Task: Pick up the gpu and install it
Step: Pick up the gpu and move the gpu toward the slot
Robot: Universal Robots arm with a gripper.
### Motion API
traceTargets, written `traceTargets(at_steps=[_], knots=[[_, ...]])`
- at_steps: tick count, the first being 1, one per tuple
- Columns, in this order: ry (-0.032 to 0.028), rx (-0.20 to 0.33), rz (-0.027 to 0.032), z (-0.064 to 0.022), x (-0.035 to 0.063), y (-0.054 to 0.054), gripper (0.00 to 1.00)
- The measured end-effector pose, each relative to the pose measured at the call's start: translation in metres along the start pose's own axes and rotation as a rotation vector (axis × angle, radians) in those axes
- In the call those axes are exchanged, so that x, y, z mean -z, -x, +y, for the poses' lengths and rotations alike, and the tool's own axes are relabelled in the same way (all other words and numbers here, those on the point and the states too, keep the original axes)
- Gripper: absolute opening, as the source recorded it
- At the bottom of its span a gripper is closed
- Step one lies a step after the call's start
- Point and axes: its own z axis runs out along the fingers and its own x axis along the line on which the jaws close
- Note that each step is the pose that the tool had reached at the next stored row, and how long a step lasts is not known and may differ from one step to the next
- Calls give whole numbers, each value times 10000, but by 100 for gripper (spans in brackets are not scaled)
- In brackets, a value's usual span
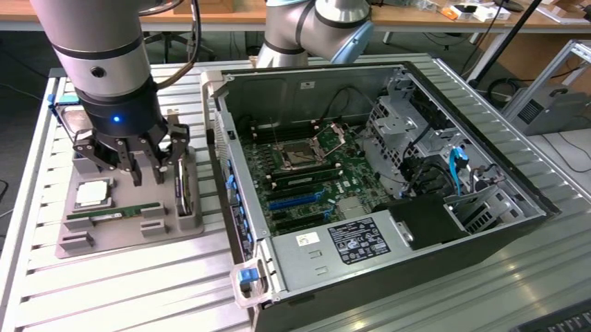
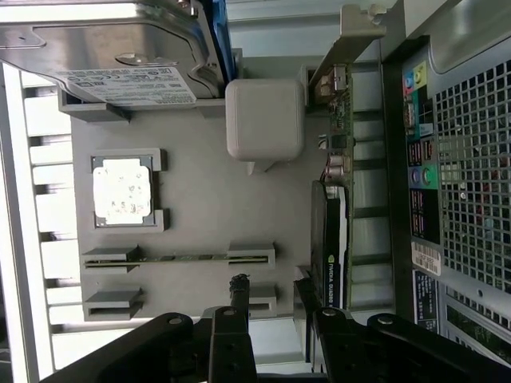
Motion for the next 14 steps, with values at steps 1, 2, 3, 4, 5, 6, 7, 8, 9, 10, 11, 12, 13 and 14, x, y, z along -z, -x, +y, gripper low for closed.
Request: traceTargets(at_steps=[1, 2, 3, 4, 5, 6, 7, 8, 9, 10, 11, 12, 13, 14], knots=[[-1, 0, -1, 1, -3, 1, 36], [-2, -1, -1, 1, -5, 2, 36], [-5, -2, 0, 1, -6, 2, 36], [-5, -1, -1, 0, -7, 4, 36], [-5, 1, -2, 1, -8, 14, 36], [-7, 0, -1, 2, -9, 22, 36], [-8, 0, -1, 2, -10, 30, 36], [-9, 0, -1, 3, -12, 41, 36], [-12, -1, -1, 4, -15, 55, 36], [-19, 0, -2, 6, -20, 77, 36], [-21, -1, -2, 7, -22, 90, 36], [-26, 0, -2, 8, -26, 109, 36], [-29, 0, -2, 9, -28, 124, 36], [-34, 0, -2, 10, -31, 140, 36]])
